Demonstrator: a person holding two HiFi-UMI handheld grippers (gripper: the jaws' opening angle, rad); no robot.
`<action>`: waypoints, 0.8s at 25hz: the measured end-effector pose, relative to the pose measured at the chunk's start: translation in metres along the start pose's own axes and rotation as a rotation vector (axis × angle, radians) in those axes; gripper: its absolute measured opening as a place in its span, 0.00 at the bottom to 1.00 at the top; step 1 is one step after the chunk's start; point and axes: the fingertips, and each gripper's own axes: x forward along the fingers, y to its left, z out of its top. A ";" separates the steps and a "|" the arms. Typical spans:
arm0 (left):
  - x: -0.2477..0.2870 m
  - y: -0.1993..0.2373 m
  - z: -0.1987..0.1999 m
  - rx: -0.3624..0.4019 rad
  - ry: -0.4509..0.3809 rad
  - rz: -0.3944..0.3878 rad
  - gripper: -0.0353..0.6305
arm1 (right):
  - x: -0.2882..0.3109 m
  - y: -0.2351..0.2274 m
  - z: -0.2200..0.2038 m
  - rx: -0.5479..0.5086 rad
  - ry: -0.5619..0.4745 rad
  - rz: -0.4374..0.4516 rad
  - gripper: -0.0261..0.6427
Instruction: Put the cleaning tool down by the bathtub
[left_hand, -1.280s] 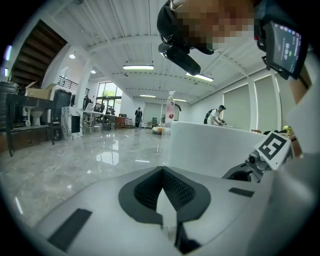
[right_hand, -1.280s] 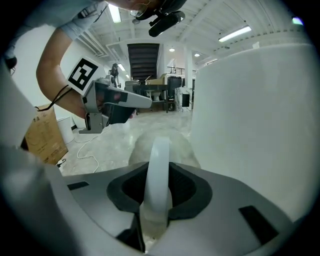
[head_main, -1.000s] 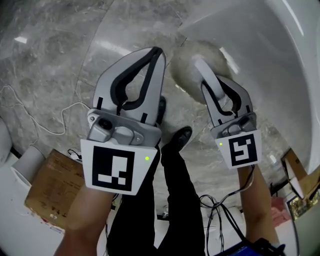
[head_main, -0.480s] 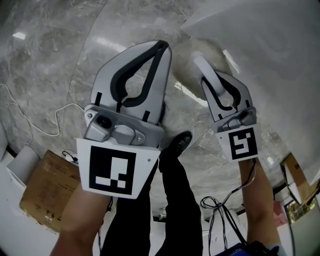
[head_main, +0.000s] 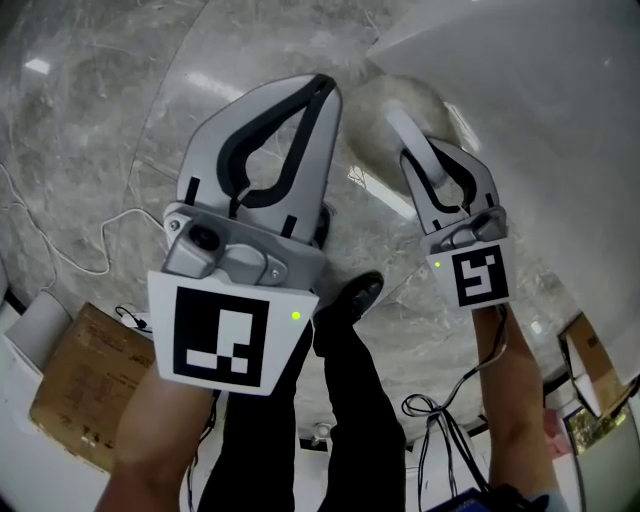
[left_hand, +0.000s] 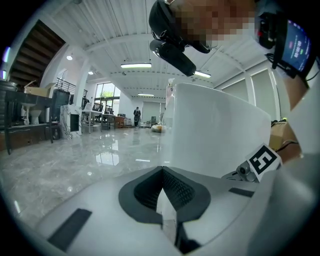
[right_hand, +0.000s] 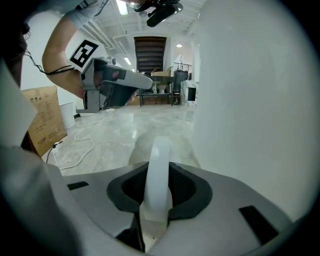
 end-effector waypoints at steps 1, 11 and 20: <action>0.000 0.000 -0.001 0.000 0.000 0.001 0.07 | 0.002 0.000 -0.003 0.003 0.004 -0.002 0.19; -0.001 0.000 -0.012 0.001 -0.003 0.013 0.07 | 0.017 0.003 -0.026 -0.005 0.030 0.014 0.19; 0.001 0.007 -0.018 0.003 0.001 0.030 0.07 | 0.038 0.000 -0.051 0.003 0.075 0.030 0.19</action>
